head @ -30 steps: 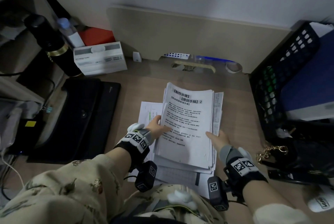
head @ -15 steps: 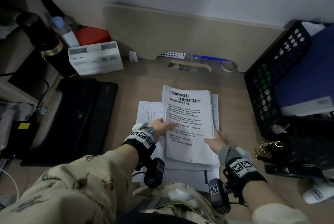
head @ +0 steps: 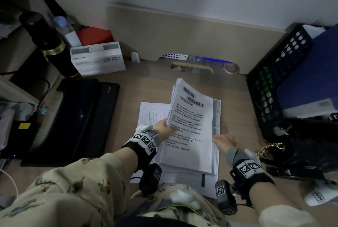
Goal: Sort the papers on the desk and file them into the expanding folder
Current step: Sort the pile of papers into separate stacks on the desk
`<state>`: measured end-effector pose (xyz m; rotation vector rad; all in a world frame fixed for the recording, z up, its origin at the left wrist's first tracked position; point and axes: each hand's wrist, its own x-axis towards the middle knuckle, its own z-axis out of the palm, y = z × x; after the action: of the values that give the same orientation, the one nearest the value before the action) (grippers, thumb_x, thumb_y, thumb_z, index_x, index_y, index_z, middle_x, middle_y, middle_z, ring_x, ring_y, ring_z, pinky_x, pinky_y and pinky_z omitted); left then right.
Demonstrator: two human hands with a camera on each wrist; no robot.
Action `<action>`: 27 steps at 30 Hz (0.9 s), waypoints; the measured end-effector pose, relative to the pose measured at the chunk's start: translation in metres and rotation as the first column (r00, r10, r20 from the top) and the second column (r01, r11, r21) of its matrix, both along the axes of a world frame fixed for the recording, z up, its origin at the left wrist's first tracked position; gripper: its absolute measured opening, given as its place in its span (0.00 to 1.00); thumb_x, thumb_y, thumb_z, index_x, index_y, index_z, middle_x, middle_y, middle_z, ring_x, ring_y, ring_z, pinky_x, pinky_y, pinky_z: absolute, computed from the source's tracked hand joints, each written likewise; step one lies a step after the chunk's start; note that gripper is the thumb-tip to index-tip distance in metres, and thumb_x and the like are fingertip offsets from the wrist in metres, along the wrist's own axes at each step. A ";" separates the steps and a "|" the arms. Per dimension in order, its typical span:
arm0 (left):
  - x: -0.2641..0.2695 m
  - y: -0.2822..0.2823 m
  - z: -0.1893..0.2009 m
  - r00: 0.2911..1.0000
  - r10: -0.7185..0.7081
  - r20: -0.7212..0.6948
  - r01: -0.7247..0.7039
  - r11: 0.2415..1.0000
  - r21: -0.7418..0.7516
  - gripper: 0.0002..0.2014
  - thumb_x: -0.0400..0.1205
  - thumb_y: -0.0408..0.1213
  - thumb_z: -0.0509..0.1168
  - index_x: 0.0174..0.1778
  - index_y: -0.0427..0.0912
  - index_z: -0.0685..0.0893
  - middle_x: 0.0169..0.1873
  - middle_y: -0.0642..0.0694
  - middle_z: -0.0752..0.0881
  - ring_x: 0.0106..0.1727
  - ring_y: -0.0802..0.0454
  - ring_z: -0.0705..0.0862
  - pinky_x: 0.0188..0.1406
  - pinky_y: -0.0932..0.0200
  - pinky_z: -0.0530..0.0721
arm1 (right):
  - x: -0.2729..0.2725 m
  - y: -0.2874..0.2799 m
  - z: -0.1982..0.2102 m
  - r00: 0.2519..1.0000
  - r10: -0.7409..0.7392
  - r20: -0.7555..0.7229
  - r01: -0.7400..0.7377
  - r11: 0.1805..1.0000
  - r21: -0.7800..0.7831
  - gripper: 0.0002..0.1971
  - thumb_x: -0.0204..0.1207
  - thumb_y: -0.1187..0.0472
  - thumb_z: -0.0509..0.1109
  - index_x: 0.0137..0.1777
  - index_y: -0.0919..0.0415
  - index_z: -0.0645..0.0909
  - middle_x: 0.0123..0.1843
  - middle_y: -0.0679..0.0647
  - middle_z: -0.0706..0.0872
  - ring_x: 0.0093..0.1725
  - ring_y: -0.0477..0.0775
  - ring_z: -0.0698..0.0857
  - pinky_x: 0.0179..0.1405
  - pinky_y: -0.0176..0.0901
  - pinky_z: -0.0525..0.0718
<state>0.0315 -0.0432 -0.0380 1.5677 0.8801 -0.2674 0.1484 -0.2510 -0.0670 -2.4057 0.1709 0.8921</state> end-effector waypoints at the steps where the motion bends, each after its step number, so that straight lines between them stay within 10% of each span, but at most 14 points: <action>1: -0.003 0.001 0.000 0.999 0.011 0.035 -0.010 0.999 -0.031 0.11 0.81 0.34 0.68 0.59 0.40 0.81 0.54 0.42 0.87 0.52 0.46 0.85 0.51 0.53 0.85 | -0.002 -0.002 -0.001 0.999 0.029 0.027 -0.029 1.000 -0.011 0.15 0.75 0.55 0.66 0.61 0.54 0.81 0.69 0.57 0.73 0.65 0.59 0.76 0.70 0.56 0.74; 7: -0.018 0.016 0.007 0.988 0.077 0.133 -0.041 0.965 -0.258 0.12 0.78 0.27 0.71 0.56 0.38 0.82 0.51 0.42 0.88 0.56 0.42 0.86 0.59 0.47 0.83 | -0.010 0.007 0.011 0.997 -0.075 -0.024 0.079 0.932 0.354 0.31 0.77 0.44 0.66 0.77 0.57 0.67 0.74 0.53 0.74 0.72 0.56 0.74 0.75 0.57 0.71; 14: -0.028 0.029 0.012 0.988 0.141 0.065 -0.113 0.940 -0.321 0.14 0.78 0.26 0.71 0.59 0.30 0.82 0.43 0.39 0.91 0.44 0.41 0.89 0.45 0.43 0.89 | -0.008 0.010 0.014 0.993 -0.110 -0.035 0.115 0.944 0.310 0.41 0.72 0.40 0.71 0.80 0.57 0.62 0.78 0.55 0.70 0.74 0.57 0.72 0.77 0.55 0.68; 27: -0.040 0.053 -0.012 0.965 0.067 -0.252 -0.008 0.973 0.229 0.24 0.73 0.47 0.75 0.62 0.43 0.79 0.62 0.41 0.80 0.58 0.42 0.83 0.59 0.44 0.85 | -0.004 0.035 0.007 0.980 0.016 -0.200 0.033 0.971 0.238 0.25 0.83 0.60 0.63 0.75 0.74 0.67 0.76 0.65 0.71 0.76 0.64 0.70 0.75 0.52 0.66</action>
<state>-0.0086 0.0102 -0.0502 1.7498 1.1765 -0.3598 0.1442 -0.2164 -0.0603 -2.0890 0.1400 1.0863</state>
